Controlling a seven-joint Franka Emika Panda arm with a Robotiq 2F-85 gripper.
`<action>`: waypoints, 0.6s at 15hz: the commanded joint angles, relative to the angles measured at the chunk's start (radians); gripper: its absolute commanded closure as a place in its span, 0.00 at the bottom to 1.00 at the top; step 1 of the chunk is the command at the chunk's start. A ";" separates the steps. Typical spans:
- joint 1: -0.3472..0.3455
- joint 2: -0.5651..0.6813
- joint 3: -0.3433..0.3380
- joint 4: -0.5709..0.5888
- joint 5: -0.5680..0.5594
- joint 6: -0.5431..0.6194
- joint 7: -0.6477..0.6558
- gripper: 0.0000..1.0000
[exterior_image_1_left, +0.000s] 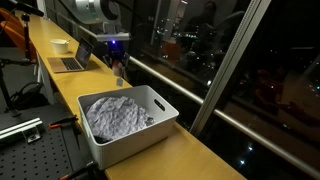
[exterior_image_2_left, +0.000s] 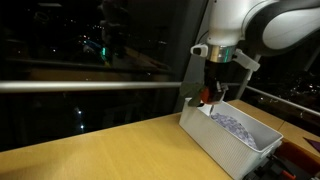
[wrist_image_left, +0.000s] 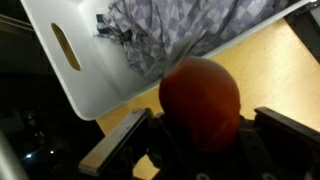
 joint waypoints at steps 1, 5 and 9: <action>-0.053 -0.211 -0.015 -0.118 0.020 -0.041 -0.006 0.96; -0.119 -0.287 -0.041 -0.183 0.039 -0.014 -0.025 0.96; -0.150 -0.281 -0.054 -0.247 0.060 0.037 -0.025 0.96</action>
